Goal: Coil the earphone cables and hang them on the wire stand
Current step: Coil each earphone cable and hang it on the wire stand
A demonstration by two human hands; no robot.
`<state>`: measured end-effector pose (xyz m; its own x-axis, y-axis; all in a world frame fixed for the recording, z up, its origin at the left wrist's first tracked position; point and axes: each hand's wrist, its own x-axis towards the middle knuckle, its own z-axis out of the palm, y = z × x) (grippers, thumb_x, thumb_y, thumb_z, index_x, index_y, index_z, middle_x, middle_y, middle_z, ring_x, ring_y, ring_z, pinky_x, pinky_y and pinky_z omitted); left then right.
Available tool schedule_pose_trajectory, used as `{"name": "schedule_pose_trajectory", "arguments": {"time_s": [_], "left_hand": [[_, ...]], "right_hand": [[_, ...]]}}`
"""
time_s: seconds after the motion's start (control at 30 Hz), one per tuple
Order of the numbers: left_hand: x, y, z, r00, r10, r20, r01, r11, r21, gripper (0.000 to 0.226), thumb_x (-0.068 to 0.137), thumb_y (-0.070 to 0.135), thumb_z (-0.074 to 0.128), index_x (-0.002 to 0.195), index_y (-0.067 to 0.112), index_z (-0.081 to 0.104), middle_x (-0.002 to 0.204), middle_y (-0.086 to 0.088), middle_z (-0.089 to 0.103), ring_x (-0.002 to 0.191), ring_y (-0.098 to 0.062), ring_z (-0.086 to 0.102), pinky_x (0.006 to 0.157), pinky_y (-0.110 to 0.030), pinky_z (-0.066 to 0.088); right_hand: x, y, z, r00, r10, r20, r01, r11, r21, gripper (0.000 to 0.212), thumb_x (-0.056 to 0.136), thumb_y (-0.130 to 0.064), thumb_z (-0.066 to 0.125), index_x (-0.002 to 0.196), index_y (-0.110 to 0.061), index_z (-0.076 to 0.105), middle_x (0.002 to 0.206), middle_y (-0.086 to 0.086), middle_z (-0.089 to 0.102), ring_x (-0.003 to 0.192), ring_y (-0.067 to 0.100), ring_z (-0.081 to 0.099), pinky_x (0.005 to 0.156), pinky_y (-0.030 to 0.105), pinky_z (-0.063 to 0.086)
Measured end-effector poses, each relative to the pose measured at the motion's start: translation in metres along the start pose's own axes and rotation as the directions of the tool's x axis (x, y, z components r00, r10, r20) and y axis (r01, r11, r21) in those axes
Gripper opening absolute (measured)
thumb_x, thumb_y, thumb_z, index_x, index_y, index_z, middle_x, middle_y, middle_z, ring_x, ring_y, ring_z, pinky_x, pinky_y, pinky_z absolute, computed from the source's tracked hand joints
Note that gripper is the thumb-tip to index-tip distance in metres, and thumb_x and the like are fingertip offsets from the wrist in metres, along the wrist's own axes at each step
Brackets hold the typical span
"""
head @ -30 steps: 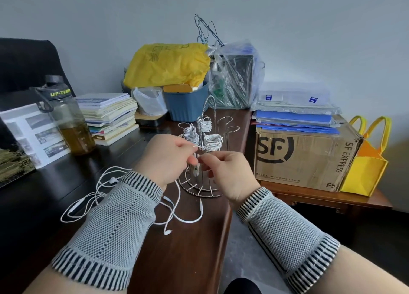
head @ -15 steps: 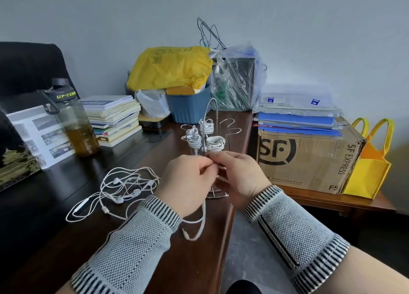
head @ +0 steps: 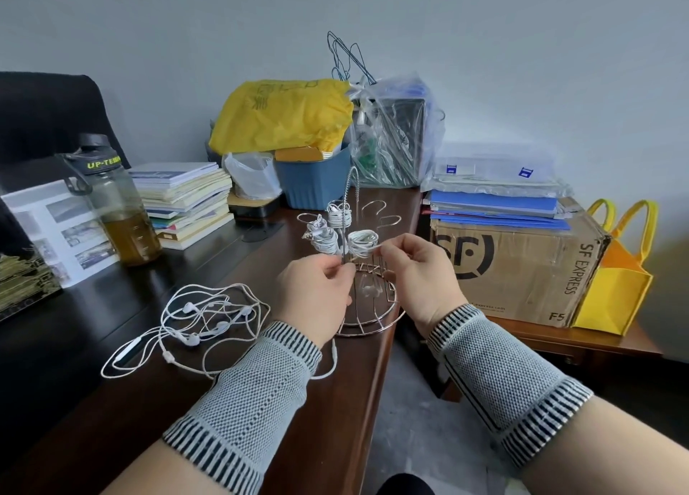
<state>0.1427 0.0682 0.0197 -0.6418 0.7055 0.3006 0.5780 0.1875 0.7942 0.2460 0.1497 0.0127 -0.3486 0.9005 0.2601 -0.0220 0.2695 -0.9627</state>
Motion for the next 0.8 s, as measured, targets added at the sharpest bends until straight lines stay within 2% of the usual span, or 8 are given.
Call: {"name": "schedule_pose_trajectory", "arguments": {"time_s": [0.03,0.1,0.2,0.33,0.5,0.57,0.67,0.8], "left_hand": [[0.001,-0.001,0.003,1.000,-0.005,0.008,0.005,1.000,-0.014,0.022,0.091,0.032,0.061,0.076,0.020,0.070,0.062,0.005,0.071,0.055,-0.004,0.068,0.068,-0.031,0.057],[0.000,0.000,0.009,0.999,-0.025,0.022,0.027,0.997,-0.079,0.025,0.090,0.035,0.062,0.073,0.021,0.072,0.060,0.006,0.070,0.053,-0.005,0.068,0.065,-0.036,0.059],[-0.001,0.003,0.016,0.998,-0.062,0.007,0.062,0.977,-0.206,0.024,0.090,0.034,0.065,0.068,0.025,0.069,0.062,0.007,0.070,0.054,-0.006,0.069,0.066,-0.043,0.061],[-0.001,0.001,0.021,0.995,-0.103,-0.008,0.095,0.941,-0.325,0.025,0.089,0.031,0.067,0.065,0.028,0.066,0.062,0.014,0.070,0.057,-0.004,0.069,0.071,-0.046,0.061],[0.000,-0.002,0.021,0.989,-0.142,-0.028,0.120,0.910,-0.396,0.023,0.086,0.036,0.070,0.066,0.024,0.070,0.062,0.006,0.072,0.057,-0.007,0.070,0.063,-0.038,0.058],[0.001,-0.002,0.021,0.988,-0.154,-0.020,0.134,0.907,-0.399,0.026,0.085,0.037,0.071,0.065,0.021,0.070,0.061,0.003,0.071,0.054,-0.006,0.069,0.064,-0.041,0.058],[0.003,-0.003,0.021,0.987,-0.161,-0.005,0.145,0.904,-0.402,0.030,0.085,0.038,0.071,0.064,0.017,0.071,0.060,0.002,0.071,0.051,-0.006,0.067,0.067,-0.045,0.058],[0.004,-0.005,0.024,0.990,-0.144,-0.005,0.129,0.899,-0.418,0.031,0.086,0.037,0.071,0.064,0.015,0.070,0.059,0.003,0.070,0.048,-0.004,0.065,0.061,-0.032,0.055]], "right_hand": [[0.001,0.000,-0.001,1.000,0.004,-0.004,-0.004,1.000,-0.004,0.017,0.092,-0.013,0.057,0.079,-0.009,0.067,0.084,0.016,0.070,0.064,0.016,0.059,0.051,0.025,0.053],[0.004,0.000,-0.002,1.000,0.013,-0.014,-0.013,1.000,-0.010,0.020,0.090,-0.016,0.059,0.070,-0.017,0.066,0.079,0.010,0.071,0.067,0.019,0.060,0.063,0.041,0.058],[0.007,-0.001,-0.003,0.999,0.026,-0.020,-0.027,0.998,-0.049,0.020,0.082,-0.024,0.063,0.064,-0.020,0.066,0.076,0.012,0.071,0.070,0.030,0.063,0.075,0.055,0.055],[0.012,-0.001,-0.005,0.998,0.049,-0.033,-0.050,0.998,-0.043,0.016,0.068,-0.034,0.064,0.061,-0.020,0.069,0.074,0.014,0.071,0.074,0.037,0.066,0.075,0.058,0.055],[0.015,-0.006,-0.010,0.996,0.084,-0.005,-0.084,0.994,-0.068,0.013,0.072,-0.025,0.070,0.060,-0.019,0.071,0.072,0.014,0.072,0.080,0.043,0.068,0.075,0.059,0.055],[0.018,-0.009,-0.015,0.997,0.073,0.022,-0.070,0.988,-0.141,0.016,0.080,-0.016,0.070,0.065,-0.013,0.069,0.070,0.013,0.072,0.072,0.038,0.069,0.074,0.055,0.057],[0.028,-0.021,-0.032,0.990,0.102,0.098,-0.061,0.933,-0.353,0.012,0.087,-0.013,0.067,0.078,-0.004,0.067,0.068,0.009,0.070,0.056,0.016,0.063,0.066,0.036,0.060],[0.048,-0.059,-0.048,0.990,0.053,0.129,0.048,0.738,-0.673,0.021,0.085,-0.025,0.069,0.072,-0.008,0.067,0.069,0.006,0.068,0.052,0.011,0.054,0.054,0.025,0.050]]}}
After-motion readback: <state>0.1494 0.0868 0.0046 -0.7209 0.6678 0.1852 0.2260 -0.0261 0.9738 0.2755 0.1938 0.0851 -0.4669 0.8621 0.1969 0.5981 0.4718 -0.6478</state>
